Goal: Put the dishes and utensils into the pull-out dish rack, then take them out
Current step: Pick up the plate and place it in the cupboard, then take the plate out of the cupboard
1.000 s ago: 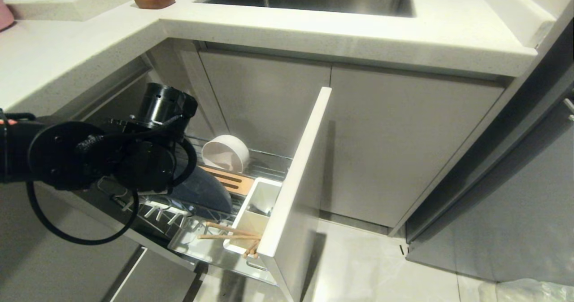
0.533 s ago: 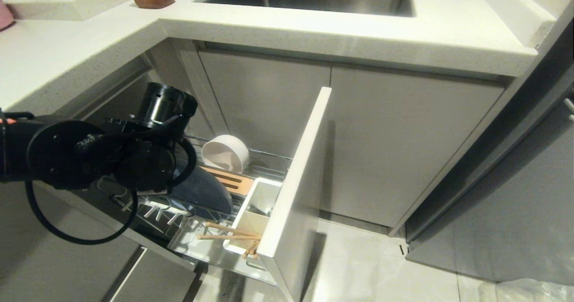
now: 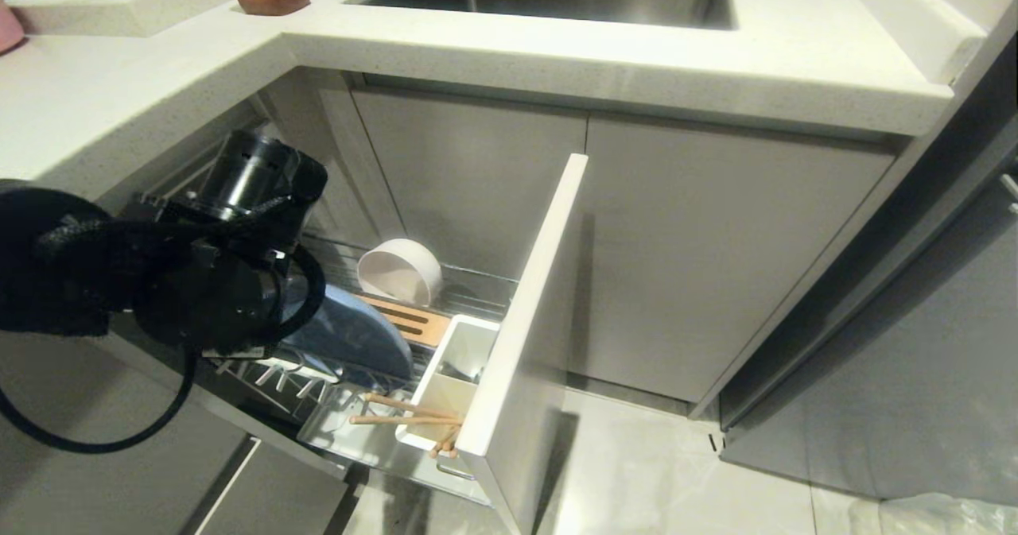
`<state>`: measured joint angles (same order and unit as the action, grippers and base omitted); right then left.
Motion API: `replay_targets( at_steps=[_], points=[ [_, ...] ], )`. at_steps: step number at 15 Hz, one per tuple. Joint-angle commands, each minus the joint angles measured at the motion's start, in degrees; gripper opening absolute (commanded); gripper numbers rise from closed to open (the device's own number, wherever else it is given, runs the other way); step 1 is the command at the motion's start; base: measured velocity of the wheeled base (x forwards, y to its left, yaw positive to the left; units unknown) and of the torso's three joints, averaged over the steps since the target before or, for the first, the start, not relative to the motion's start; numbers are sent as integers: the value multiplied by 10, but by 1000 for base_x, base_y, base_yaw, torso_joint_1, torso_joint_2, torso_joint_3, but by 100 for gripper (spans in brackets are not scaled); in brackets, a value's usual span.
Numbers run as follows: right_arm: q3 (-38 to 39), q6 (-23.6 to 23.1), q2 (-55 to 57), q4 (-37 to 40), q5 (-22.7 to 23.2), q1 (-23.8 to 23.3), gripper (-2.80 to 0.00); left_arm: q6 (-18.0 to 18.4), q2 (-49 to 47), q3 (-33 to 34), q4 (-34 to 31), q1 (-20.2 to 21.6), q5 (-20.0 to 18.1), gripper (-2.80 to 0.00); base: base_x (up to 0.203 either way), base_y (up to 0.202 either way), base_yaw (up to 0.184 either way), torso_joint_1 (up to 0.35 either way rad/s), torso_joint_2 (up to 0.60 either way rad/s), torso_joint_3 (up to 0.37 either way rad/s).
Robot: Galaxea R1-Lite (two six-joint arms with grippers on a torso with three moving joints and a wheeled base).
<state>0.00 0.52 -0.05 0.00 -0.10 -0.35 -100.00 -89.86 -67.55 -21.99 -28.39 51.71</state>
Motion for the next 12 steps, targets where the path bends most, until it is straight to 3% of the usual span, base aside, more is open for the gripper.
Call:
replay_targets(
  at_steps=[1,2,5,8,12],
  points=[
    [0,0,0,0,0,0,-280,-5,39,-8,-25,-14,4,0,0,0,0,0,0,0],
    [0,0,0,0,0,0,-280,-4,54,-10,-39,-19,4,-280,0,0,0,0,0,0],
    [0,0,0,0,0,0,-280,10,99,-30,-95,-40,5,-280,0,0,0,0,0,0],
    [0,0,0,0,0,0,-280,65,134,-81,-144,-70,8,-280,0,0,0,0,0,0],
    [0,0,0,0,0,0,-280,278,212,-195,-156,-95,23,-280,0,0,0,0,0,0]
  ],
)
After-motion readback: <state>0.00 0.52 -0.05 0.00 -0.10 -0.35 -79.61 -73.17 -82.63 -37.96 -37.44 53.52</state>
